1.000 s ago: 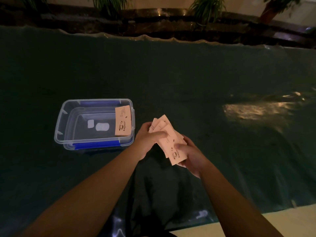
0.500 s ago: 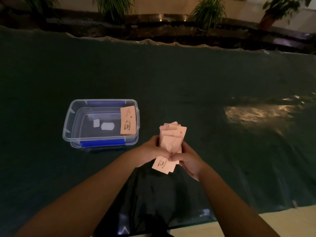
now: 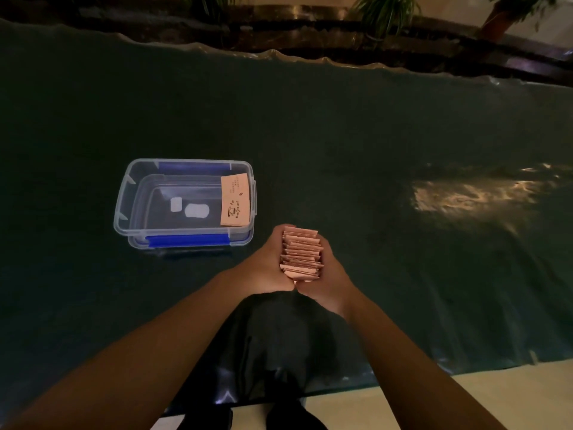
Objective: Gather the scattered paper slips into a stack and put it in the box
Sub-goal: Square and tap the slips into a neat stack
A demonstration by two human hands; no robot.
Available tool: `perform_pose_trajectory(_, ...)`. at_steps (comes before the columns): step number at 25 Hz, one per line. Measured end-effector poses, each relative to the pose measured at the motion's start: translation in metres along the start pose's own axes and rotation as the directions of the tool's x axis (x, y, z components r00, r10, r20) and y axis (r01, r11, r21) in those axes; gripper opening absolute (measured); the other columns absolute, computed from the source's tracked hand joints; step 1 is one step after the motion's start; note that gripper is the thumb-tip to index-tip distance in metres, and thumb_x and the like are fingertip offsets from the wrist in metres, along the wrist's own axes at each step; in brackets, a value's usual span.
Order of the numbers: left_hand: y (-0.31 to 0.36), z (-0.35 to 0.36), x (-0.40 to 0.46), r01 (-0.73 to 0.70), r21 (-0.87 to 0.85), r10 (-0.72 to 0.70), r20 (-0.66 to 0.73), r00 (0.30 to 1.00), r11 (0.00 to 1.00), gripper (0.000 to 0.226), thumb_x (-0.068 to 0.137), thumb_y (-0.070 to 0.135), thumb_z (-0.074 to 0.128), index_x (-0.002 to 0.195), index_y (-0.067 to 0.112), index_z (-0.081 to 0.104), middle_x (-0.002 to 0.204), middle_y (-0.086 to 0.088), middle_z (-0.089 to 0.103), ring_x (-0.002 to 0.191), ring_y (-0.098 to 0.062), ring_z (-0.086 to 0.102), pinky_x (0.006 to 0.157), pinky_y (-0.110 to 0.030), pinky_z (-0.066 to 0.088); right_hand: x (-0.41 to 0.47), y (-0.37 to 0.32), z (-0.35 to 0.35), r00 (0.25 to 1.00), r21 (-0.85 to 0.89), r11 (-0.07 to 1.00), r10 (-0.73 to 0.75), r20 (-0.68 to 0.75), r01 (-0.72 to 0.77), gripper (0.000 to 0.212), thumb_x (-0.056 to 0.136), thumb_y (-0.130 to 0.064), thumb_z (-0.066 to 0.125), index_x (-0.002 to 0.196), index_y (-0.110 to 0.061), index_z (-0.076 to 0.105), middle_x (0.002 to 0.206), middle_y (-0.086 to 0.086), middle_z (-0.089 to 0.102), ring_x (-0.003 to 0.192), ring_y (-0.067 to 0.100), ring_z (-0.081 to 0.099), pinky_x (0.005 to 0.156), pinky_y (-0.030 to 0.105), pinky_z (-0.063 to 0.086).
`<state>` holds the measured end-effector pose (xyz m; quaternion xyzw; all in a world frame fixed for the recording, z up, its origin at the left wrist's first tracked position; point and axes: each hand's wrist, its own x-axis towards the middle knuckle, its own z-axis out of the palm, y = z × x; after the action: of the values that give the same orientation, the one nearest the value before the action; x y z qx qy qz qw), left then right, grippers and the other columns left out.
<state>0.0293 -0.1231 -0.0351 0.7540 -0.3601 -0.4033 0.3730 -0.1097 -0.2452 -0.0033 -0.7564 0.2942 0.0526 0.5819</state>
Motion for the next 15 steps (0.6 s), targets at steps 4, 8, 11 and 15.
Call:
perform_pose_trajectory(4, -0.011, -0.004, 0.0, 0.027, -0.03, -0.027, 0.001, 1.0, 0.999, 0.134, 0.049, 0.052, 0.095, 0.148, 0.056, 0.005, 0.121, 0.048, 0.046, 0.116, 0.021, 0.049, 0.092, -0.011, 0.037, -0.004, -0.008, 0.003, 0.999, 0.007, 0.999, -0.034, 0.019, 0.034, 0.117, 0.062, -0.017, 0.085, 0.161, -0.027, 0.024, 0.144, -0.003, 0.061, 0.13, 0.008, 0.061, 0.109, 0.033, 0.05)
perform_pose_trajectory(8, -0.011, -0.006, 0.004, 0.045, 0.042, -0.047, 0.042, 0.998, 0.998, 0.102, 0.054, 0.056, 0.082, 0.144, 0.037, 0.037, 0.116, 0.036, 0.051, 0.121, 0.0, 0.056, 0.092, -0.012, 0.036, -0.002, -0.016, 0.005, 0.999, -0.016, 0.999, -0.027, 0.037, 0.027, 0.121, 0.067, -0.014, 0.089, 0.163, -0.023, 0.016, 0.147, -0.003, 0.056, 0.128, 0.004, 0.059, 0.107, 0.028, 0.05)
perform_pose_trajectory(11, -0.006, -0.005, 0.003, 0.004, 0.063, -0.005, 0.005, 1.0, 0.998, 0.085, 0.058, 0.056, 0.078, 0.135, 0.043, 0.045, 0.118, 0.031, 0.054, 0.113, 0.009, 0.056, 0.103, -0.026, 0.043, 0.001, -0.018, 0.004, 1.0, -0.011, 1.0, -0.012, -0.012, 0.011, 0.106, 0.075, -0.012, 0.092, 0.158, -0.024, 0.028, 0.14, -0.006, 0.06, 0.116, -0.005, 0.063, 0.094, 0.016, 0.048)
perform_pose_trajectory(15, -0.004, -0.011, -0.005, -0.025, 0.07, 0.021, 0.052, 0.998, 0.997, 0.112, 0.058, 0.045, 0.087, 0.15, 0.041, 0.021, 0.131, 0.03, 0.047, 0.119, 0.01, 0.05, 0.112, -0.03, 0.04, 0.0, -0.011, -0.002, 1.0, -0.07, 0.998, -0.003, 0.024, 0.005, 0.1, 0.069, -0.017, 0.088, 0.15, -0.033, 0.032, 0.135, -0.015, 0.06, 0.118, -0.011, 0.062, 0.097, 0.021, 0.053)
